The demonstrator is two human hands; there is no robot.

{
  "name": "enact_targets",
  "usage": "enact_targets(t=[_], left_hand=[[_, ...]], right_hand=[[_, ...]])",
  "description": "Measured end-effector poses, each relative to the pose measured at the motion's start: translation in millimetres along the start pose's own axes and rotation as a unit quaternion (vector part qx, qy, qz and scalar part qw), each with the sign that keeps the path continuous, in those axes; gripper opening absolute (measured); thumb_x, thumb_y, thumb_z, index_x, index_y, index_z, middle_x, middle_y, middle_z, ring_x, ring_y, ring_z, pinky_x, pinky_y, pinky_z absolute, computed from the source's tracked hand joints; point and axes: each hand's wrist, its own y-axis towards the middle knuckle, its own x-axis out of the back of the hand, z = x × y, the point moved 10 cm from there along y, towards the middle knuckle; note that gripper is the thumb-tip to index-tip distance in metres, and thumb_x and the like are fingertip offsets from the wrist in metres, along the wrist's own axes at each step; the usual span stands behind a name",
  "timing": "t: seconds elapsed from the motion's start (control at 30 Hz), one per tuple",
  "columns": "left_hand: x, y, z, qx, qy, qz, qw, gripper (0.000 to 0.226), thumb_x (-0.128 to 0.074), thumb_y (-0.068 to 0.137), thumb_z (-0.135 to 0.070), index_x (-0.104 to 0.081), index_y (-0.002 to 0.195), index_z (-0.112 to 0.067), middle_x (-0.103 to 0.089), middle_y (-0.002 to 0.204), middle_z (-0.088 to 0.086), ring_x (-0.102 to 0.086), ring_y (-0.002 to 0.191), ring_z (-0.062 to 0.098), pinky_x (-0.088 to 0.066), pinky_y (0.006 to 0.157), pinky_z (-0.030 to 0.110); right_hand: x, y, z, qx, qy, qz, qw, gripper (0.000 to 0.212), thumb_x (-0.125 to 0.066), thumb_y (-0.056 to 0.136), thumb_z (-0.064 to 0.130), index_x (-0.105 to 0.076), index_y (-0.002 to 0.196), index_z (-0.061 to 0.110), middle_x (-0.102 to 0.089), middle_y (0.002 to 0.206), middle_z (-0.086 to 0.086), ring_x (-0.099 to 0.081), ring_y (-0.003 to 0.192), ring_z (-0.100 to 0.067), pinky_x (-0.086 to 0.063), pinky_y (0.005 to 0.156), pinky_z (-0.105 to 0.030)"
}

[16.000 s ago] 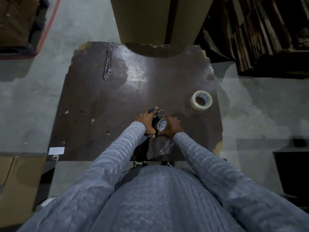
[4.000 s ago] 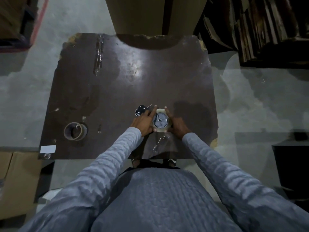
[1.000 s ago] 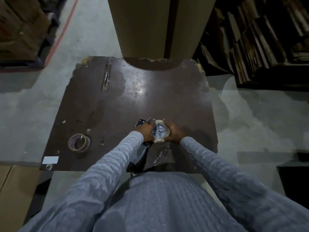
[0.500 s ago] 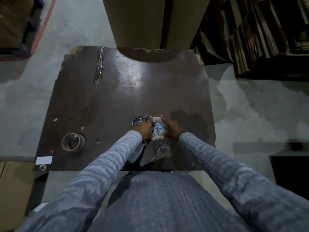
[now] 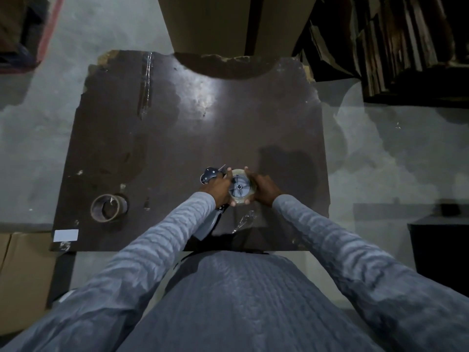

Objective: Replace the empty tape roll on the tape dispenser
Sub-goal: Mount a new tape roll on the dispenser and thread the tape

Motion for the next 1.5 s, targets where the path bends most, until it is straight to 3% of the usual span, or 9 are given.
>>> enact_targets(t=[0.3, 0.53, 0.7, 0.8, 0.9, 1.0, 1.17, 1.37, 1.5], left_hand=[[-2.1, -12.5, -3.1, -0.004, 0.012, -0.012, 1.000, 0.108, -0.072, 0.089, -0.019, 0.008, 0.160, -0.010, -0.009, 0.165, 0.025, -0.031, 0.146, 0.047, -0.035, 0.116, 0.053], [6.1, -25.0, -6.6, -0.028, 0.016, -0.030, 0.999, 0.104, -0.069, 0.089, -0.014, 0.004, 0.161, -0.024, -0.006, 0.168, 0.011, -0.027, 0.150, 0.039, -0.036, 0.117, 0.050], [8.7, -40.1, -10.0, -0.044, -0.038, -0.081, 0.995, 0.099, -0.074, 0.084, -0.014, -0.010, 0.160, -0.005, -0.020, 0.165, 0.017, -0.031, 0.149, 0.034, -0.031, 0.120, 0.039], [4.3, -44.4, -5.2, -0.037, -0.071, -0.085, 0.993, 0.091, -0.070, 0.086, -0.014, -0.014, 0.157, 0.000, -0.037, 0.155, 0.022, -0.039, 0.143, 0.037, -0.033, 0.118, 0.037], [-0.8, -44.0, -5.9, -0.035, -0.074, -0.064, 0.995, 0.106, -0.078, 0.083, -0.024, -0.007, 0.157, 0.002, -0.035, 0.157, 0.021, -0.036, 0.145, 0.036, -0.032, 0.119, 0.041], [-2.2, -41.9, -5.8, -0.027, -0.044, -0.057, 0.997, 0.107, -0.074, 0.086, -0.031, -0.001, 0.159, -0.001, -0.029, 0.161, 0.019, -0.033, 0.148, 0.035, -0.033, 0.119, 0.043], [-1.8, -37.6, -0.2, -0.006, -0.005, -0.045, 0.999, 0.101, -0.069, 0.088, -0.026, 0.000, 0.160, -0.008, -0.028, 0.161, 0.019, -0.041, 0.143, 0.038, -0.040, 0.113, 0.050], [-4.9, -27.0, 0.5, 0.003, -0.021, -0.032, 0.999, 0.101, -0.068, 0.088, -0.023, 0.001, 0.160, -0.007, -0.033, 0.158, 0.021, -0.044, 0.139, 0.040, -0.042, 0.110, 0.056], [-7.3, -23.5, 1.3, 0.011, -0.009, -0.031, 0.999, 0.099, -0.066, 0.090, -0.022, 0.003, 0.160, -0.005, -0.033, 0.157, 0.021, -0.045, 0.138, 0.040, -0.044, 0.109, 0.051]], right_hand=[[-4.8, -10.7, 4.2, -0.006, 0.022, -0.017, 1.000, 0.105, -0.083, 0.078, 0.011, -0.021, 0.161, 0.020, -0.033, 0.164, -0.008, -0.036, 0.149, -0.031, -0.032, 0.122, -0.041], [-4.1, -27.1, 10.1, -0.010, -0.008, -0.064, 0.998, 0.107, -0.084, 0.079, 0.025, -0.017, 0.161, 0.010, -0.046, 0.153, -0.018, -0.046, 0.139, -0.038, -0.040, 0.113, -0.042], [-8.9, -38.4, 11.7, -0.015, 0.044, -0.090, 0.995, 0.094, -0.088, 0.073, 0.027, -0.036, 0.150, 0.011, -0.053, 0.145, -0.013, -0.052, 0.134, -0.034, -0.044, 0.109, -0.042], [-8.1, -40.0, 12.7, -0.009, 0.041, -0.084, 0.996, 0.105, -0.087, 0.074, 0.023, -0.025, 0.159, 0.016, -0.050, 0.150, -0.013, -0.049, 0.138, -0.034, -0.042, 0.113, -0.043], [-9.6, -37.2, 14.3, -0.017, 0.016, -0.062, 0.998, 0.107, -0.087, 0.075, 0.028, -0.022, 0.160, 0.019, -0.051, 0.149, -0.016, -0.051, 0.136, -0.035, -0.044, 0.112, -0.043], [-11.5, -32.9, 15.3, -0.023, -0.010, -0.046, 0.999, 0.110, -0.086, 0.076, 0.030, -0.018, 0.161, 0.017, -0.045, 0.151, -0.018, -0.047, 0.139, -0.037, -0.042, 0.114, -0.045], [-9.2, -29.2, 14.8, -0.024, -0.016, -0.064, 0.998, 0.101, -0.085, 0.077, 0.033, -0.028, 0.158, 0.016, -0.050, 0.148, -0.017, -0.048, 0.138, -0.035, -0.042, 0.113, -0.044], [-5.9, -26.4, 15.0, -0.021, -0.017, -0.089, 0.996, 0.091, -0.084, 0.076, 0.030, -0.038, 0.153, 0.013, -0.062, 0.135, -0.018, -0.059, 0.126, -0.037, -0.050, 0.101, -0.039], [-4.5, -23.3, 14.2, -0.016, -0.021, -0.097, 0.995, 0.082, -0.085, 0.075, 0.034, -0.047, 0.146, 0.015, -0.069, 0.126, -0.014, -0.065, 0.118, -0.036, -0.054, 0.094, -0.038]])
